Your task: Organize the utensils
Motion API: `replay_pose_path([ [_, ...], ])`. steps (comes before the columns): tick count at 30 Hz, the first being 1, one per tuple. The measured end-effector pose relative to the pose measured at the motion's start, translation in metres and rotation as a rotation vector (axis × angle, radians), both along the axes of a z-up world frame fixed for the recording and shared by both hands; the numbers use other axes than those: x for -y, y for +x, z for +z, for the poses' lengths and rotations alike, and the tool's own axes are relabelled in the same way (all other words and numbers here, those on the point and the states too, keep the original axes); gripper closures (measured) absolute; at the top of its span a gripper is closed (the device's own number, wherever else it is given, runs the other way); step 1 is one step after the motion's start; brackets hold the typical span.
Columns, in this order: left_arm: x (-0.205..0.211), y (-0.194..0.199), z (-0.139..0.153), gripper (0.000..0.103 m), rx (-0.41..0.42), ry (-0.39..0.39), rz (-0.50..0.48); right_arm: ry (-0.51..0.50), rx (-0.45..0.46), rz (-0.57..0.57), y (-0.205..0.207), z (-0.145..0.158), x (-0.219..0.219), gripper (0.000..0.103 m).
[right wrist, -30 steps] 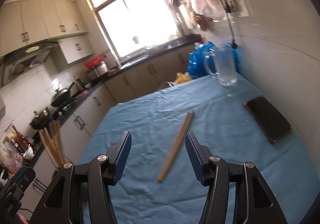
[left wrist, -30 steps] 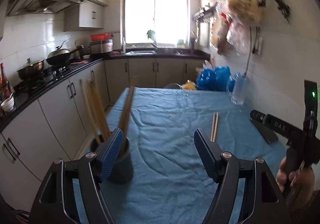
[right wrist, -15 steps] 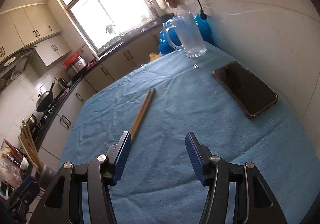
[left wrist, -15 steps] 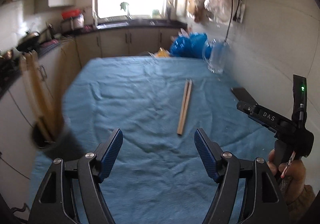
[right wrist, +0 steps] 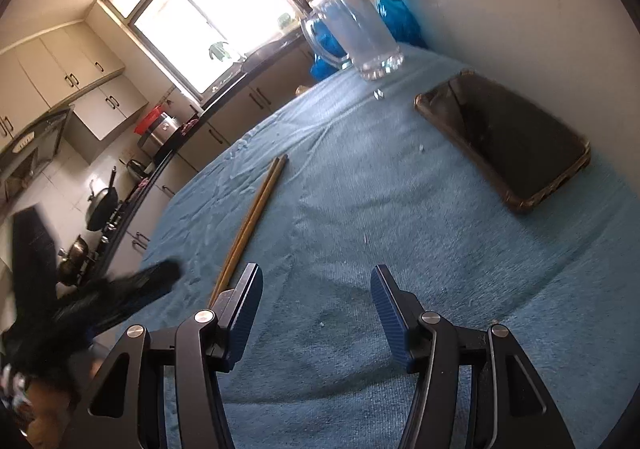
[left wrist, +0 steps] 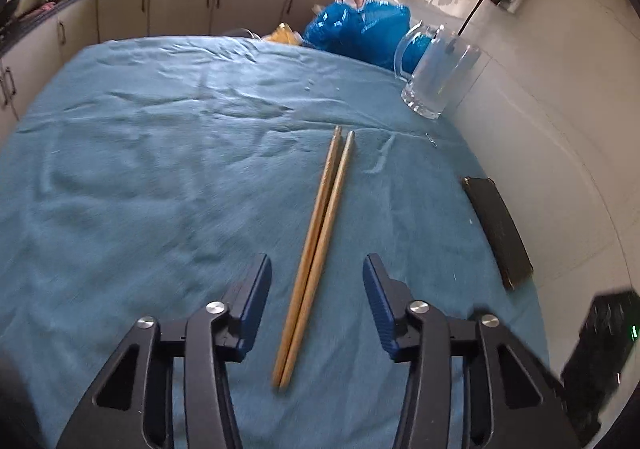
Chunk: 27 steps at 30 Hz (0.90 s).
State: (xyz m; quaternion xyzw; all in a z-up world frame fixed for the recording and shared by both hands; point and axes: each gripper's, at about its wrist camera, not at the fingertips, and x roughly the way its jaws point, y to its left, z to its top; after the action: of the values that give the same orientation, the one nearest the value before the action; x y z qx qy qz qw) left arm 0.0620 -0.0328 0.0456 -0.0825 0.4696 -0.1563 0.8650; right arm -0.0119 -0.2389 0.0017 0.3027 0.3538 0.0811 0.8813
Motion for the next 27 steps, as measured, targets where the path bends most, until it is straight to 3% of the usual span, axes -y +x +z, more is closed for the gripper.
replay_pose_path([
  [5, 0.022, 0.038, -0.022, 0.078, -0.025, 0.098, -0.013, 0.019, 0.013, 0.026, 0.0, 0.0, -0.001, 0.042],
  [13, 0.012, 0.048, -0.026, 0.085, -0.016, 0.037, -0.006, 0.039, 0.003, 0.044, 0.0, -0.003, -0.003, 0.042],
  [18, 0.036, 0.049, -0.027, 0.085, 0.04, 0.19, -0.054, 0.032, 0.0, 0.046, 0.001, -0.004, -0.004, 0.042],
  [20, 0.051, 0.048, -0.026, 0.087, 0.075, 0.3, -0.08, 0.034, -0.003, 0.042, 0.002, -0.004, -0.004, 0.042],
  [21, 0.056, 0.048, -0.026, 0.096, 0.082, 0.328, -0.088, 0.034, -0.004, 0.042, 0.001, -0.005, -0.004, 0.042],
  [22, 0.058, 0.048, -0.026, 0.096, 0.079, 0.339, -0.089, 0.031, -0.006, 0.041, 0.001, -0.005, -0.004, 0.042],
  [25, 0.051, 0.046, -0.021, 0.096, 0.044, 0.308, -0.061, 0.027, -0.015, 0.038, 0.002, -0.007, -0.003, 0.042],
  [27, 0.032, 0.039, -0.016, 0.096, -0.008, 0.238, -0.022, 0.024, -0.016, 0.033, 0.003, -0.007, -0.002, 0.042],
])
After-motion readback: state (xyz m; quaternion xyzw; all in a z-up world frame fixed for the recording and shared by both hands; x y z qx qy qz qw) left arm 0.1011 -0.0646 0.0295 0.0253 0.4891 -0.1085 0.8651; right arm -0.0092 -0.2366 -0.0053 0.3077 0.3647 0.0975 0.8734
